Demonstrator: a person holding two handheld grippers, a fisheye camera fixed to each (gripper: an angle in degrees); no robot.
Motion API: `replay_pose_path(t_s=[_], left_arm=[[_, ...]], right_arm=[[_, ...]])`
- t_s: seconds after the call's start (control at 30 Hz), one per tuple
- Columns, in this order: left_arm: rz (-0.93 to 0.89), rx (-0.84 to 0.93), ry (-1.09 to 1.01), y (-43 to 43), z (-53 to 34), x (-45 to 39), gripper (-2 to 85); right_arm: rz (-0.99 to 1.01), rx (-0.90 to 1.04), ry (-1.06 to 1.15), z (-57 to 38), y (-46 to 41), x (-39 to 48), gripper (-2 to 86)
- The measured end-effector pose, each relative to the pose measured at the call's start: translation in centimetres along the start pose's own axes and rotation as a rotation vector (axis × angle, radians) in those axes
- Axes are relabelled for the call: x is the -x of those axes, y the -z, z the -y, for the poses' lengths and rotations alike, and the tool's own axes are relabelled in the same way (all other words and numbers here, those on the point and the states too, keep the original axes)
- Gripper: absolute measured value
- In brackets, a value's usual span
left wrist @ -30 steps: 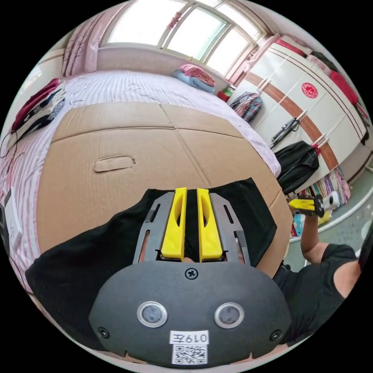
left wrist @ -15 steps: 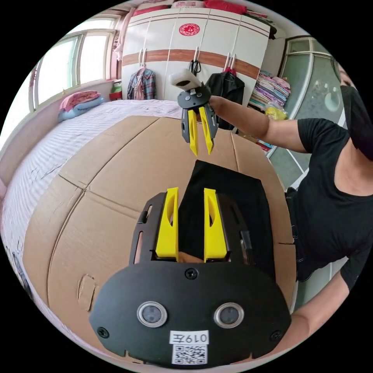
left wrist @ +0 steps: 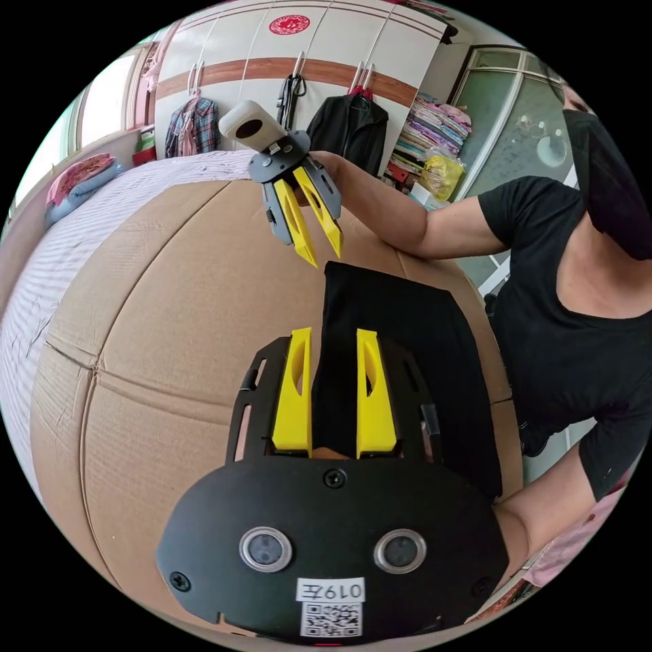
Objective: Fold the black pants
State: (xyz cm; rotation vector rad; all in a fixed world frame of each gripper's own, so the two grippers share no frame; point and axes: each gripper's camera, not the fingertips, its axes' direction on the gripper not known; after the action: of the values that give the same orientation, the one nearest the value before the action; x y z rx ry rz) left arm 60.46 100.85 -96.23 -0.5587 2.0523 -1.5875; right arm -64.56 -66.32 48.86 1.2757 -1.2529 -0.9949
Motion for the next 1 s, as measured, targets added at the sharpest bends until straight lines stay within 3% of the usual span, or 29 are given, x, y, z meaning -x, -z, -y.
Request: replay_pose_path(t_s=[0.3, 0.67, 1.0], left_arm=[[0.041, 0.049, -0.017, -1.5, 2.6, -0.2, 7.3], [0.121, 0.015, -0.165, -0.9, 5.1, -2.9, 2.4], [0.188, 0.066, -0.228, -1.5, 7.6, -3.6, 1.8]], right_arm=[[0.075, 0.092, -0.003, -4.0, -2.1, -4.6, 10.1], [-0.073, 0.134, 0.213, -9.0, -1.1, 0.9, 7.3], [-0.093, 0.147, 0.221, -12.3, -0.2, 1.1, 6.1]])
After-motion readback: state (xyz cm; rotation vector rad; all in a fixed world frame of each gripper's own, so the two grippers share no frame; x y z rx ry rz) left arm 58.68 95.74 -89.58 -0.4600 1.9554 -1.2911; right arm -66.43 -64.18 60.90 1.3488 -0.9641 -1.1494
